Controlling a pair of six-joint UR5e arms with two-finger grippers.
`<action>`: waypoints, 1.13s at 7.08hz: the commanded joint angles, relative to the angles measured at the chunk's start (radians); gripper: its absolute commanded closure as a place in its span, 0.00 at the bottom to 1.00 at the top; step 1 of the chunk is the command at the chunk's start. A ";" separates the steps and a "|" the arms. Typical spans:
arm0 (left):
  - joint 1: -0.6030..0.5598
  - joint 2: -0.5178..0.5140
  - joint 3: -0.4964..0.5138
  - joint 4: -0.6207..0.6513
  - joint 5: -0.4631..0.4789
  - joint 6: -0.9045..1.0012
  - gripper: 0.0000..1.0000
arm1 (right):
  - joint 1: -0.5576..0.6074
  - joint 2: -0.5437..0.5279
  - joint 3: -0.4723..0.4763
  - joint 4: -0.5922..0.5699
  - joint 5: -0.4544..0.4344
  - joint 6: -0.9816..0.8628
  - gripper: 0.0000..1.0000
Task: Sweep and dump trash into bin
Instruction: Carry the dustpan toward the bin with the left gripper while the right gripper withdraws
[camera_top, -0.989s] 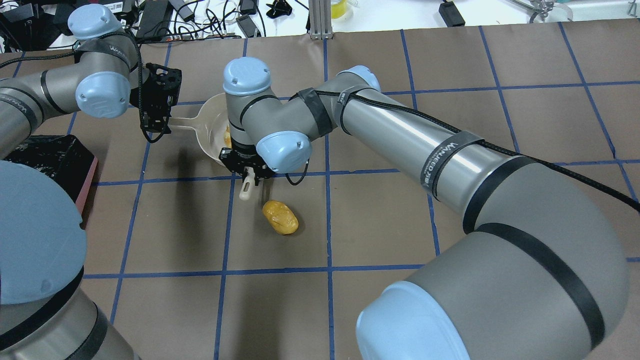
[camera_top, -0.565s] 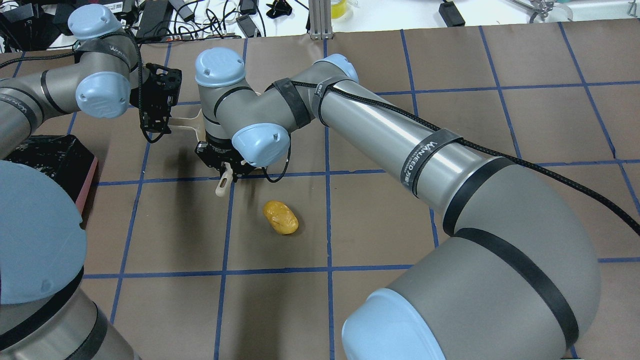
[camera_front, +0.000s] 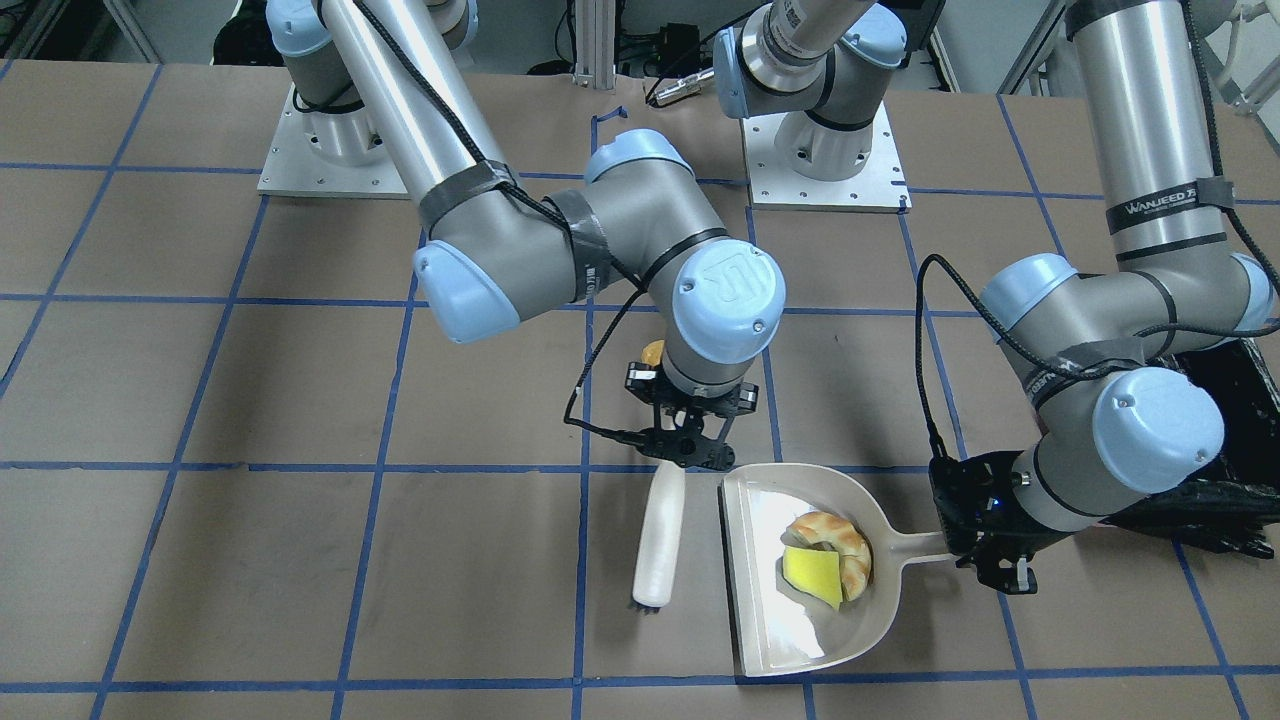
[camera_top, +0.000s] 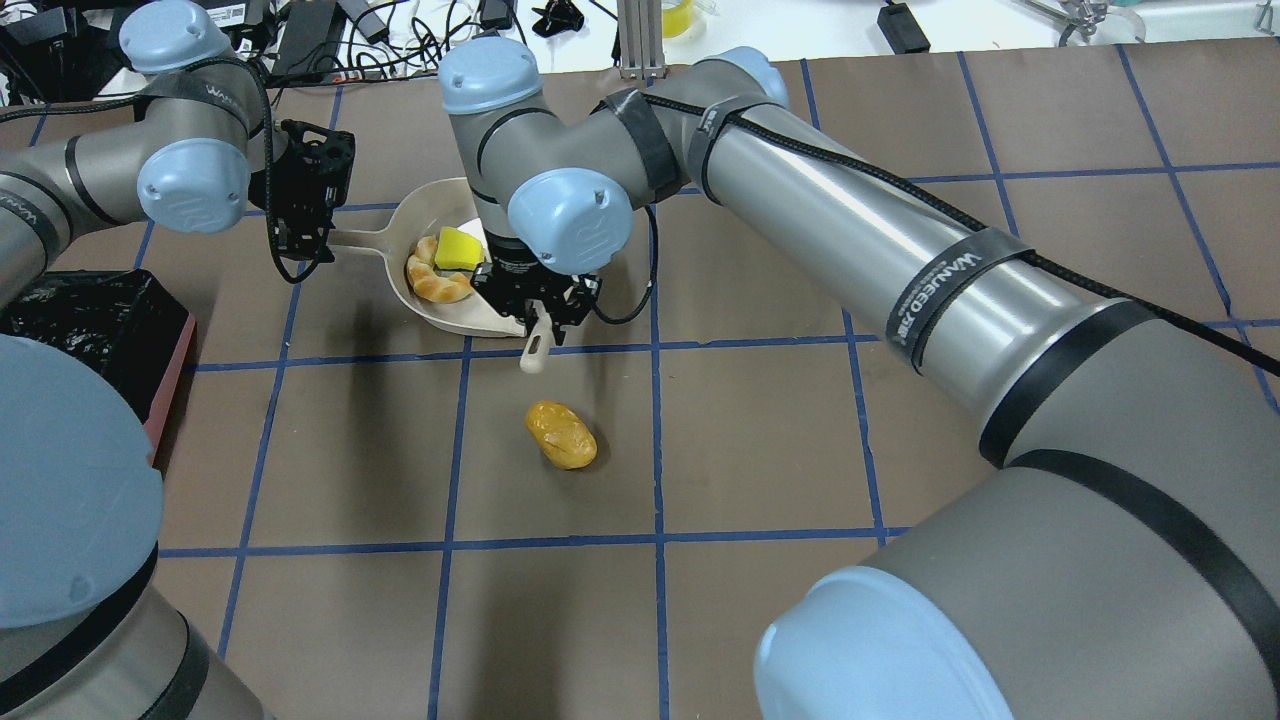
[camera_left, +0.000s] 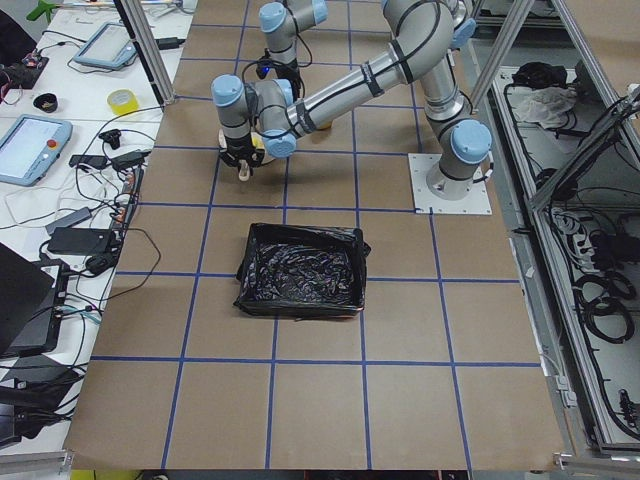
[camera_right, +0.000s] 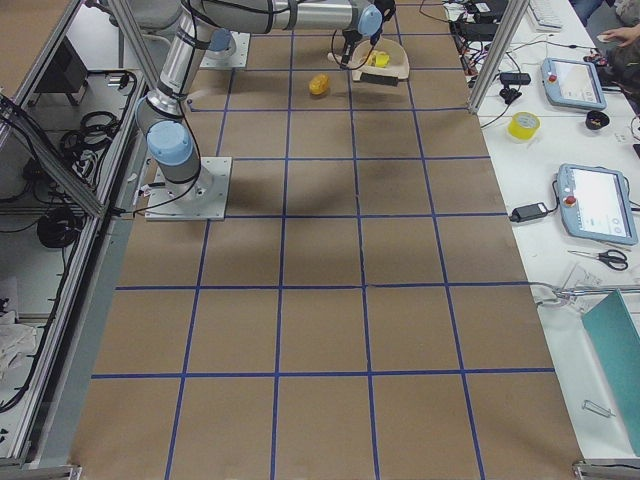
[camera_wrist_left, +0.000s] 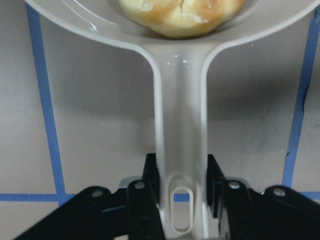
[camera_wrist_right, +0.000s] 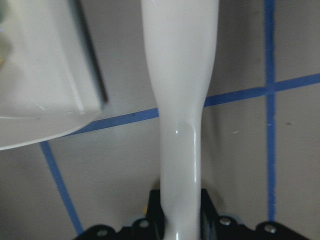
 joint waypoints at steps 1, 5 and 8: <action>0.081 0.039 0.001 -0.033 -0.012 0.051 1.00 | -0.084 -0.132 0.118 0.075 -0.049 -0.108 1.00; 0.396 0.191 0.020 -0.266 -0.055 0.244 1.00 | -0.087 -0.342 0.513 -0.086 -0.050 -0.146 1.00; 0.707 0.297 0.075 -0.374 -0.041 0.492 1.00 | -0.089 -0.364 0.526 -0.090 -0.050 -0.159 1.00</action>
